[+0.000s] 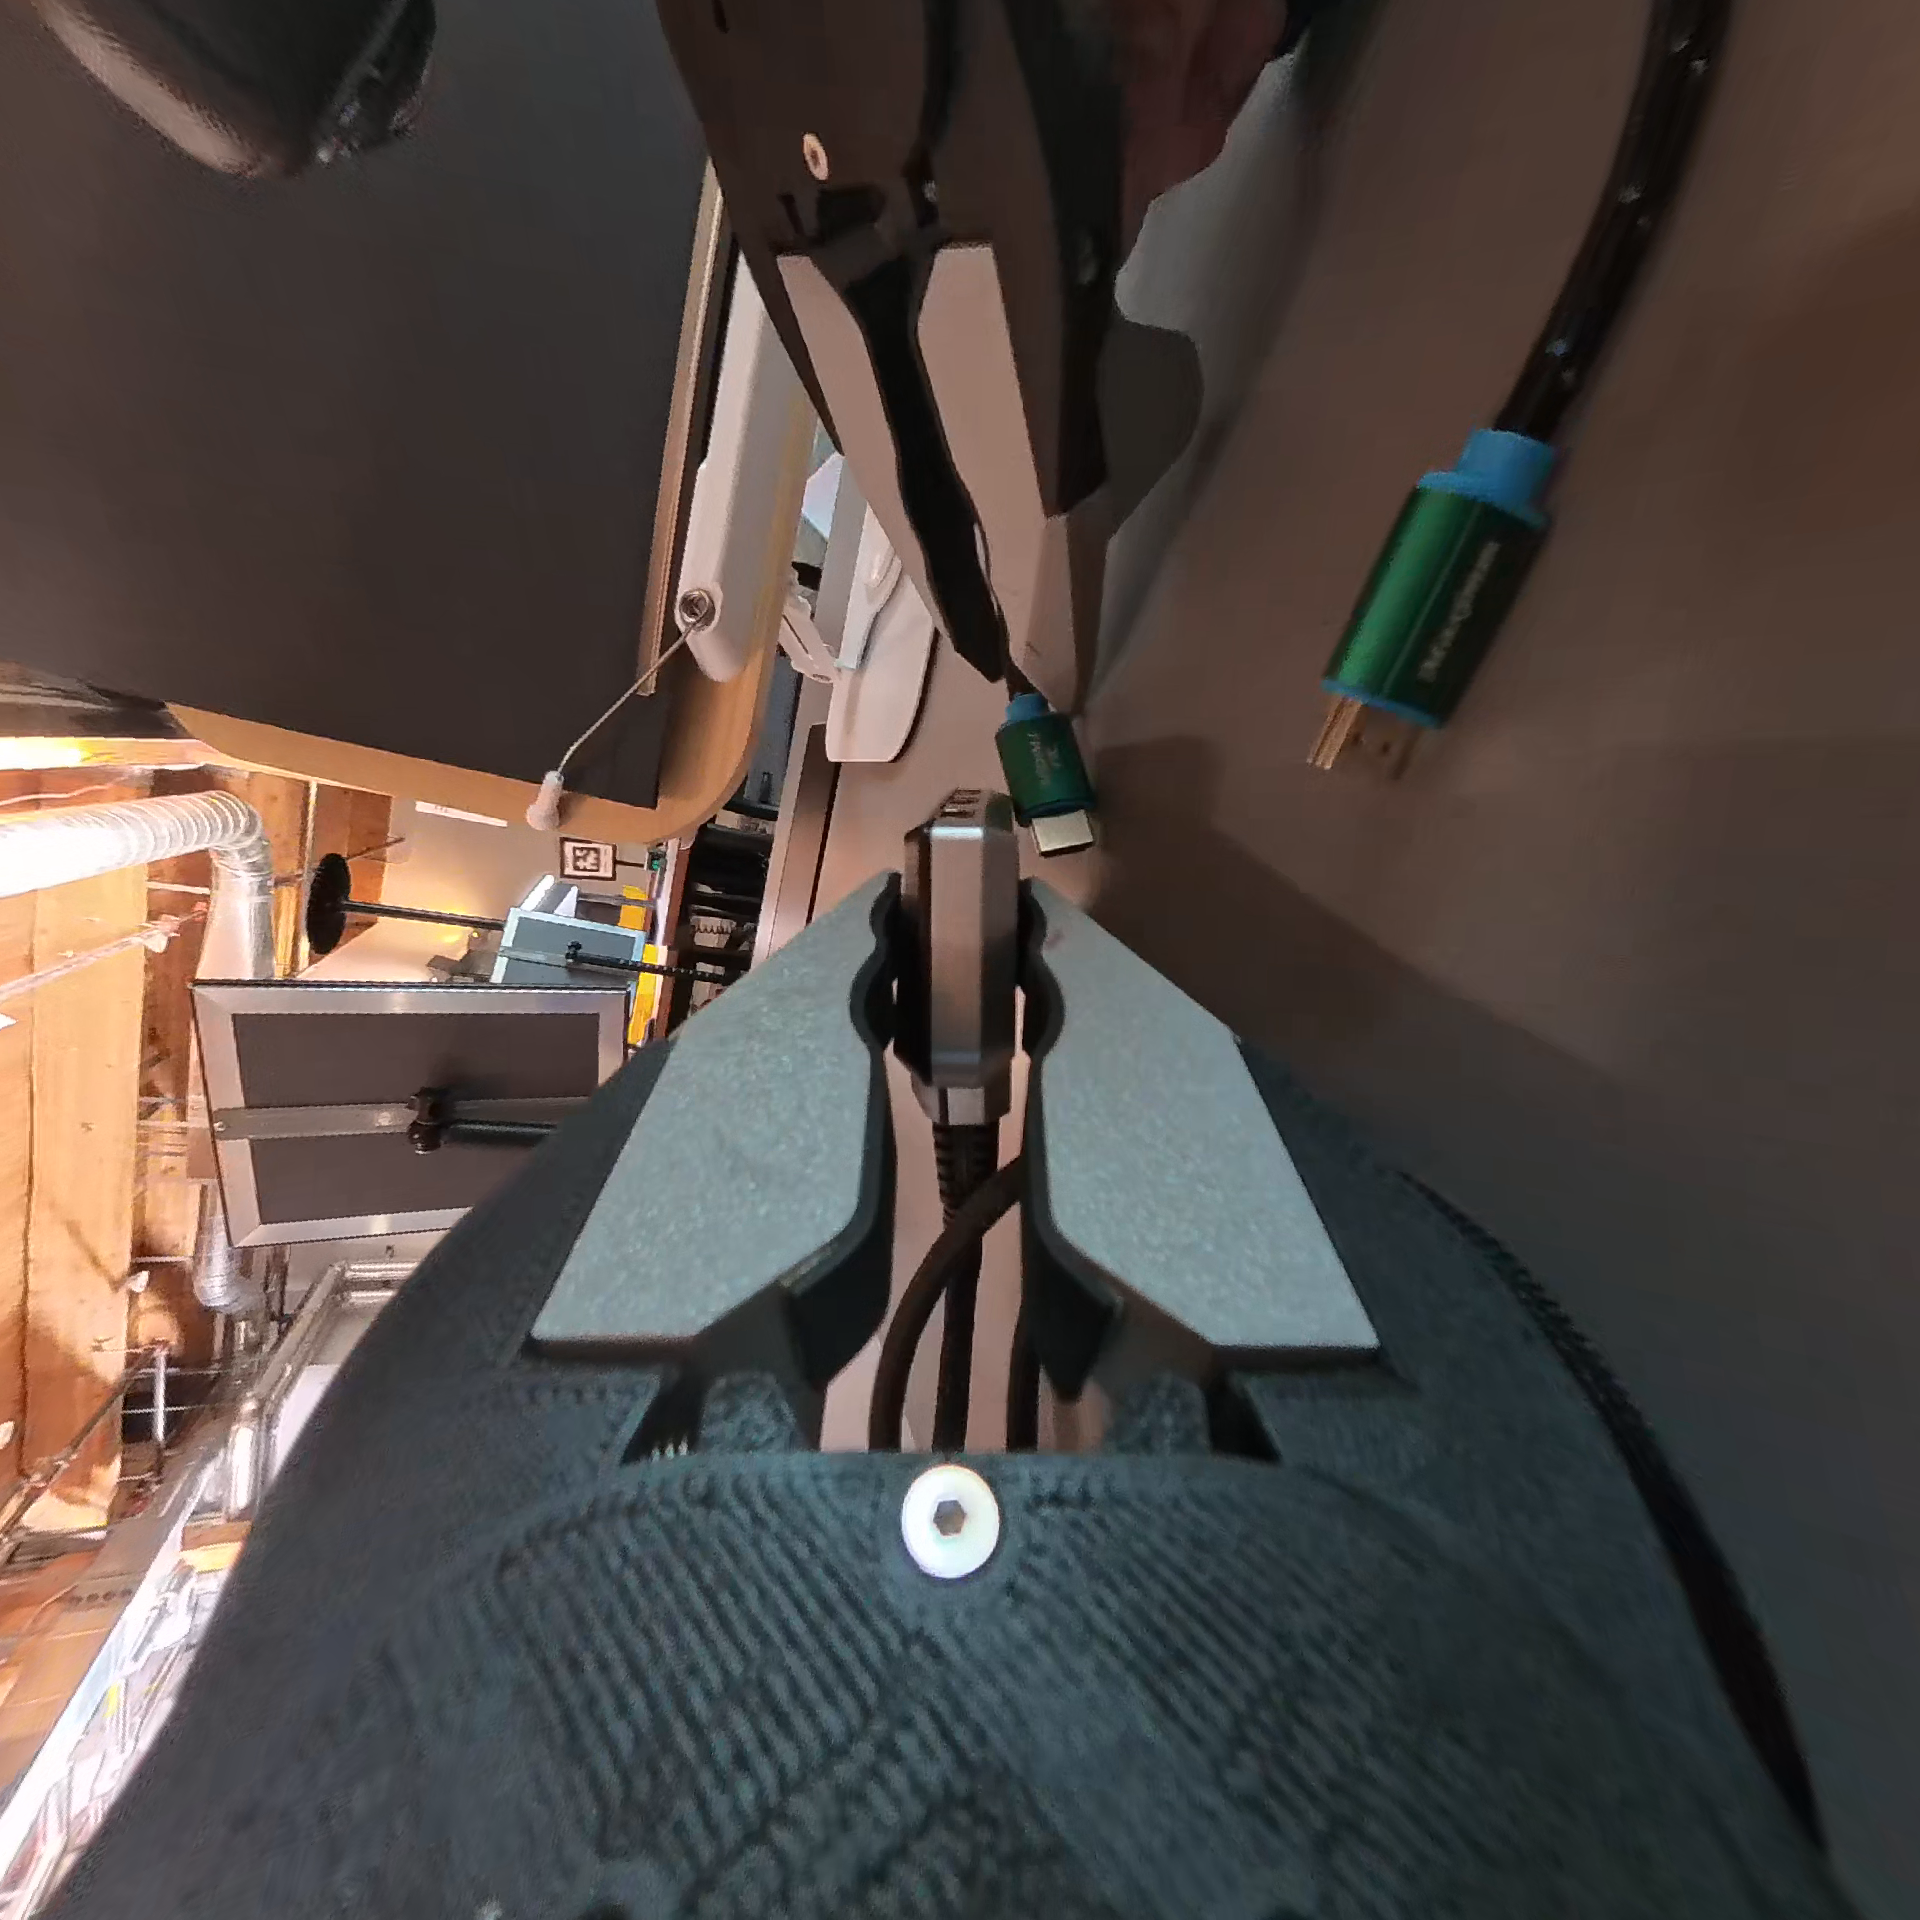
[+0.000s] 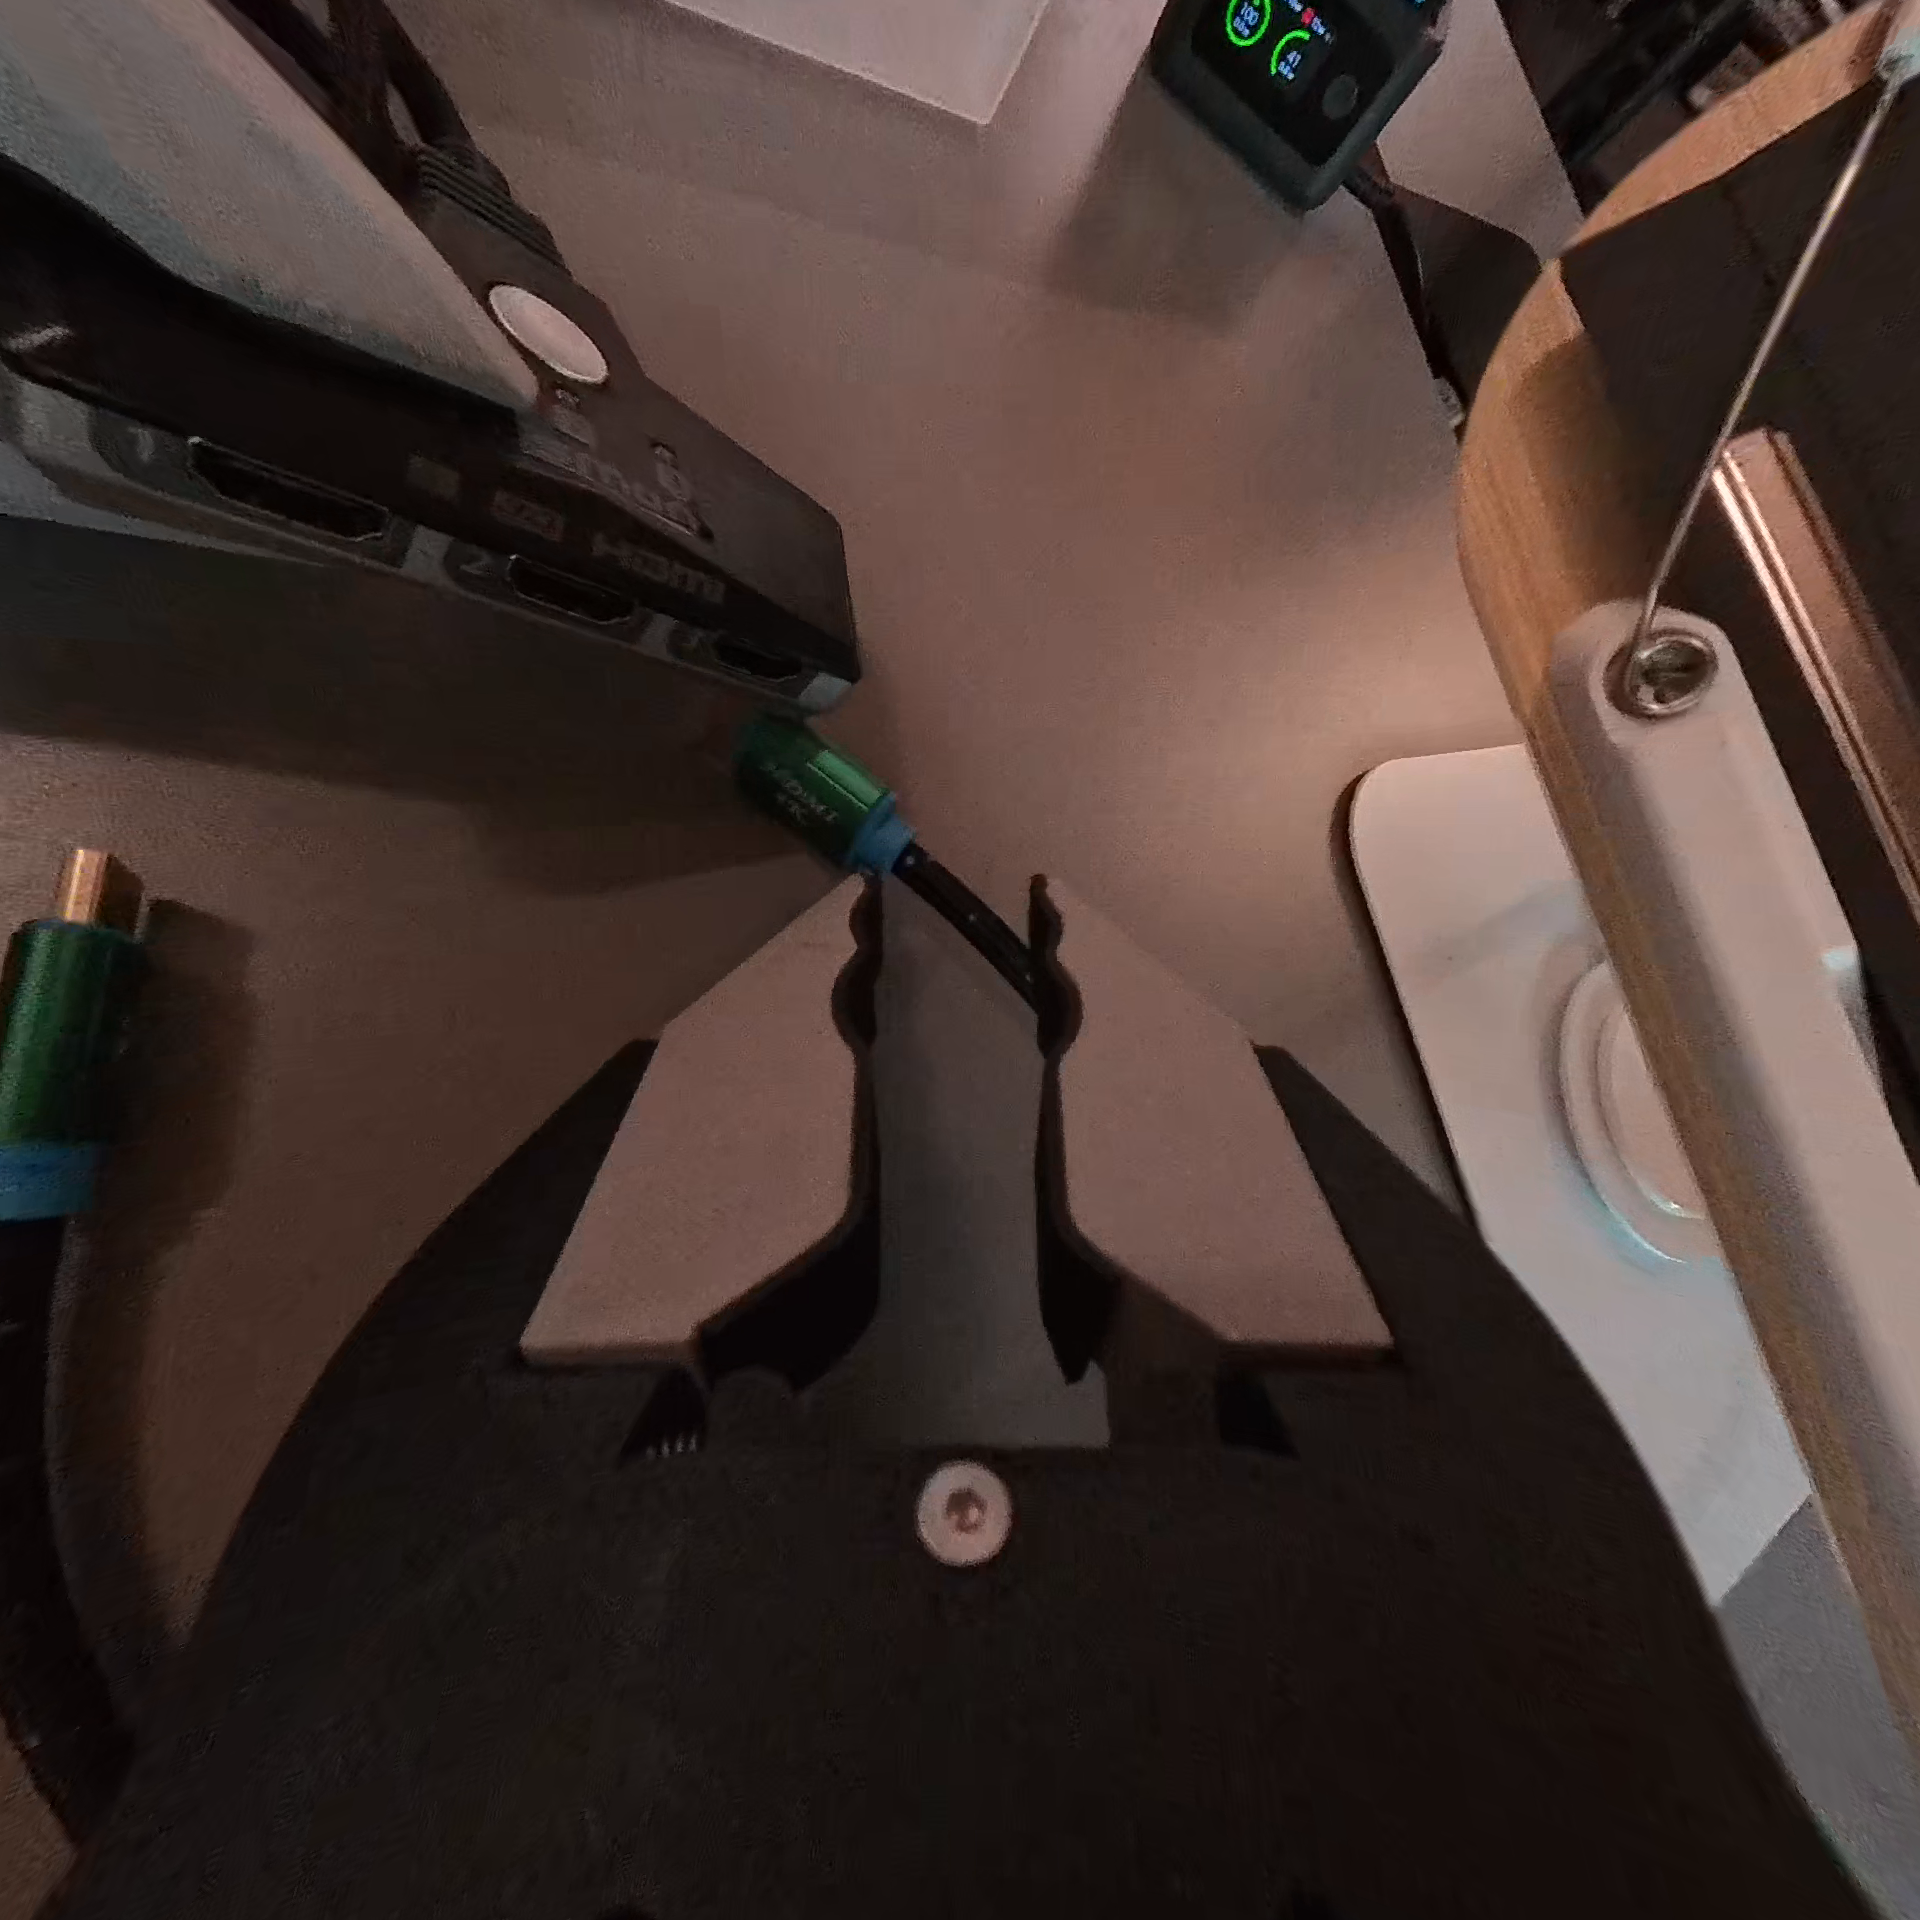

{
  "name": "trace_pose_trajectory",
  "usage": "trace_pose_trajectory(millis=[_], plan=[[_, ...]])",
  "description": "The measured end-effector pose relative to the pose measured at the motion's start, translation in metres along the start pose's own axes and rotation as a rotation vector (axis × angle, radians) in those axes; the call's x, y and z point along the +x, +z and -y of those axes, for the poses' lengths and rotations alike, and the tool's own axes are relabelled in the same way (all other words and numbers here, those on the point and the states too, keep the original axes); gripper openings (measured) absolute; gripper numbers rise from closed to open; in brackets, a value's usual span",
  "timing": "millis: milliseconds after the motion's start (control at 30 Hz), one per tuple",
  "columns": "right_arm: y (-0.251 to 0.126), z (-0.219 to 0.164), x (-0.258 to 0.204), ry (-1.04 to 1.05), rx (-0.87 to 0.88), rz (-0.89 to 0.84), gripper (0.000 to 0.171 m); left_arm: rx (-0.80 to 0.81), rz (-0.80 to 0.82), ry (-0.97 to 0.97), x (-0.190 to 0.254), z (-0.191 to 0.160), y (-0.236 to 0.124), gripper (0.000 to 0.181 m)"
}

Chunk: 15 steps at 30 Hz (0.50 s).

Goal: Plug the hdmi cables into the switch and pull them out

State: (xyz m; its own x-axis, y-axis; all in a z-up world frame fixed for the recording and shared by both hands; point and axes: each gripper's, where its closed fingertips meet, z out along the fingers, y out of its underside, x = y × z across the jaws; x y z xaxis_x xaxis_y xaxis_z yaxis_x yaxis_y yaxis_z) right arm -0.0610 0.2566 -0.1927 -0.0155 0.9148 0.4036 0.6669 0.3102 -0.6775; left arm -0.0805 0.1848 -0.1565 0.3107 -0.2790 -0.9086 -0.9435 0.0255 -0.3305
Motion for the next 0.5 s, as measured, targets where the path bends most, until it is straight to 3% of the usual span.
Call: trace_pose_trajectory(millis=[233,400,500], plan=[[-0.002,0.001,-0.006,-0.054,-0.027,-0.028,0.021,-0.026,0.012,-0.051,-0.006,-0.008,0.001,0.019],[-0.017,-0.013,-0.018,0.028,-0.209,0.056,0.012,-0.043,0.011,-0.052,-0.006,-0.01,0.001,0.019],[-0.031,-0.016,-0.04,0.112,-0.282,0.191,0.01,-0.042,0.011,-0.066,-0.007,-0.011,0.001,0.018]])
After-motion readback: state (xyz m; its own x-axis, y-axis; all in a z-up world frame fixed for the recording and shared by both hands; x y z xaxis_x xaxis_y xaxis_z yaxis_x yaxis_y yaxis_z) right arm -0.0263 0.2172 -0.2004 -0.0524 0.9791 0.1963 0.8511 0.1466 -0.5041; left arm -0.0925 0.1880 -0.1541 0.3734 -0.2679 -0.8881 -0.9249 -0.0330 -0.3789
